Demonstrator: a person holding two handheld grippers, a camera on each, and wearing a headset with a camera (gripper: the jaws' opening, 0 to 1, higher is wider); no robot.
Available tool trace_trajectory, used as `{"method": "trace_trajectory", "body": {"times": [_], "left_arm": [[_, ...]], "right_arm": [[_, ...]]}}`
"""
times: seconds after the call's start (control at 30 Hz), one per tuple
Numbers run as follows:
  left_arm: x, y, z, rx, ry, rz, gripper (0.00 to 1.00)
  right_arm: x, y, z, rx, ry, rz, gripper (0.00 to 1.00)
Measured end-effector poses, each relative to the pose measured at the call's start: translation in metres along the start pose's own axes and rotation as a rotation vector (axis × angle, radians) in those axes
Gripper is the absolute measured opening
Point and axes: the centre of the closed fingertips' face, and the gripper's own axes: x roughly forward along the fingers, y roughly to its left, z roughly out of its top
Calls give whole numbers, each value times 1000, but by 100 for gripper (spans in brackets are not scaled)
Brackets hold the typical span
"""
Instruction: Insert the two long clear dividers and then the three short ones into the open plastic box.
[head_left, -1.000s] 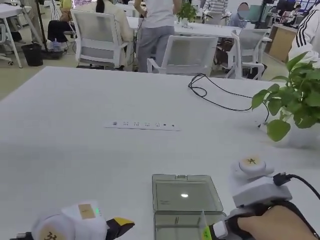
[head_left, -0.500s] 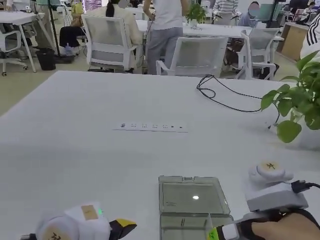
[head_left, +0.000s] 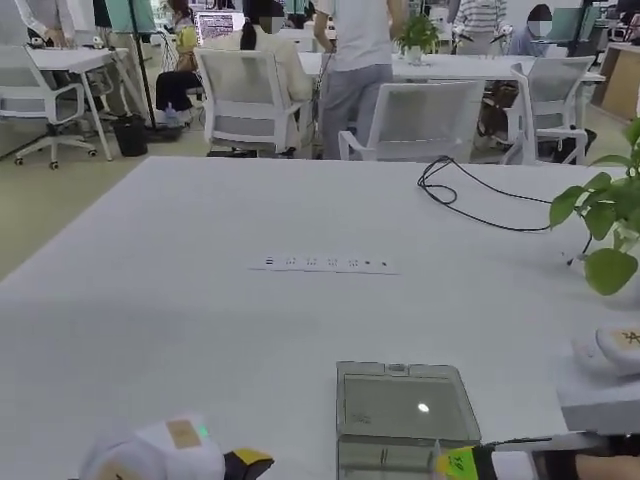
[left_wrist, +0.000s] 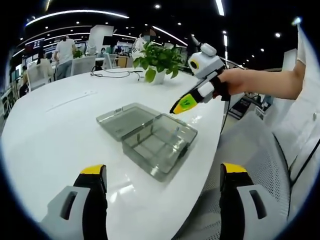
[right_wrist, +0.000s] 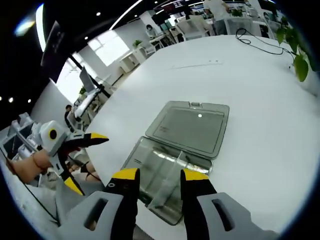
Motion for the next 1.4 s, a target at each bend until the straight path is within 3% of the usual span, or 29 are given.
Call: {"method": "trace_trajectory", "body": {"times": [0.07,0.13,0.33,0.5,0.6,0.67,0.73,1.1,1.4], "left_arm": [[0,3,-3,-22,20,14,96],[-1,5,-2,-9,11,30,95],[-2,19,-9,-57,70,87,91],[-1,30,-14,-82,102,122,86],[-1,36,-28,-169,184,153,85],[3,40,-26,-152,167,155,84],[4,44,-31,-153,195,175,81],[12,60,-59,-209,329,264,67],[17,66,-79,-162,448,318,59]], "right_arm": [[-4,1,2,-23,-14,10,39],[-11,5,7,-83,-54,42,45],[-28,9,8,-204,-97,102,57],[-42,9,-2,-316,-89,133,71],[-51,9,-9,-382,-94,148,78],[-54,9,-14,-403,-93,148,82],[-59,10,-18,-449,-101,151,85],[-76,10,-40,-487,-154,175,95],[-81,0,-52,-488,-142,158,94]]}}
